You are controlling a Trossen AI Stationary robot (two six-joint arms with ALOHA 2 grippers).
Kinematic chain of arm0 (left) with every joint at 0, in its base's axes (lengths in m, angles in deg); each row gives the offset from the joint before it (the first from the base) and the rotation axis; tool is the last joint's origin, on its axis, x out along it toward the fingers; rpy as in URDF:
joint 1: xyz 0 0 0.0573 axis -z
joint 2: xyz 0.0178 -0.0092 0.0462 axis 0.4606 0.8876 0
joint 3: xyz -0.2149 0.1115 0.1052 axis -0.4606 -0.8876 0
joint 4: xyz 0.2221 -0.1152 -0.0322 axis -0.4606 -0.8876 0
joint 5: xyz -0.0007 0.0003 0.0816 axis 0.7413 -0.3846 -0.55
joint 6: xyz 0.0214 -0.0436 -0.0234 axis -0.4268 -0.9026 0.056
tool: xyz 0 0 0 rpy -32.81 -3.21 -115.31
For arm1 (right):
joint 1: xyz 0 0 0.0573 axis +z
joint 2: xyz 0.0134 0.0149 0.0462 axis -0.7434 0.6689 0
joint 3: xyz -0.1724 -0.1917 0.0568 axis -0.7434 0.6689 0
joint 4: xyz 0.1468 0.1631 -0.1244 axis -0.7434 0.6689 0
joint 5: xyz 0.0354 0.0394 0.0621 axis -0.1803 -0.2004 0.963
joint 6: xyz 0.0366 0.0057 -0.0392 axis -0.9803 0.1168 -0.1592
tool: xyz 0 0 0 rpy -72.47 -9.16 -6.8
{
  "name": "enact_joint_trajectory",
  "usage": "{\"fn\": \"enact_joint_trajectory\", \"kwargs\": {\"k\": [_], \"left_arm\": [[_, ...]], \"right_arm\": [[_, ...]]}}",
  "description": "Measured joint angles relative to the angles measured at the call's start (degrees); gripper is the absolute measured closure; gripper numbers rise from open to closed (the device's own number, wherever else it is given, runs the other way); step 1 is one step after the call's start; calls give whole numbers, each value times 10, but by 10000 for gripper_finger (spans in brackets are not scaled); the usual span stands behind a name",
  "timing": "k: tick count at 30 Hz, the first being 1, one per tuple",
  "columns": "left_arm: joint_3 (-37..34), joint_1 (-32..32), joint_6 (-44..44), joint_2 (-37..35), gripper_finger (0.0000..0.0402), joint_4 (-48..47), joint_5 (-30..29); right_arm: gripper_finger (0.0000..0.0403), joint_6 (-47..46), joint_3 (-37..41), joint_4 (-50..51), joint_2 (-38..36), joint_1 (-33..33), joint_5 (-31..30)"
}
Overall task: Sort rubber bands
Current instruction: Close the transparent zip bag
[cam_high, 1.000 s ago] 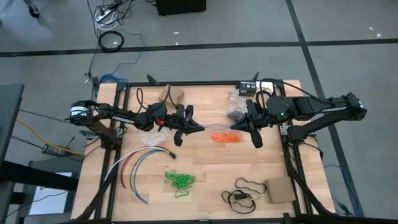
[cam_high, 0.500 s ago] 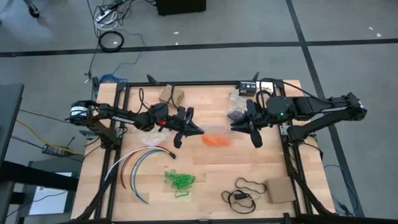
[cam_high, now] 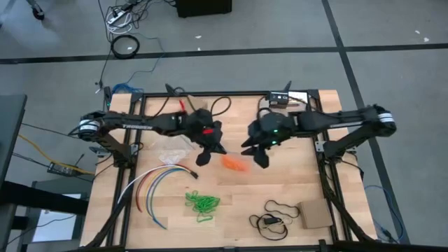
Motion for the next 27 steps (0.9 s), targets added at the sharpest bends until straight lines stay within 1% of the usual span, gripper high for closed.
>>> {"fn": "enact_joint_trajectory", "kwargs": {"k": [3, 5, 7, 12, 16, 22, 27], "left_arm": [[47, 0, 38, 0, 401, -98, -31], [63, 0, 51, 0, 401, -122, -47], [70, 0, 58, 0, 401, -133, -49], [70, 0, 59, 4, 401, -147, -49], [70, 3, 59, 10, 401, -151, -53], [69, 7, 61, 16, 401, -145, -53], [69, 7, 61, 19, 401, -130, -53]], "right_arm": [[255, 8, -15, 2, 33, 0, -4], [255, 8, -20, -3, 50, -3, -15], [255, 8, -21, -11, 69, -8, -18], [255, 18, -21, -65, 105, -9, -27], [255, 22, -21, -88, 126, -12, -27], [255, 29, -21, -119, 128, -11, -18], [269, 32, -21, -118, 137, -12, -12]]}}
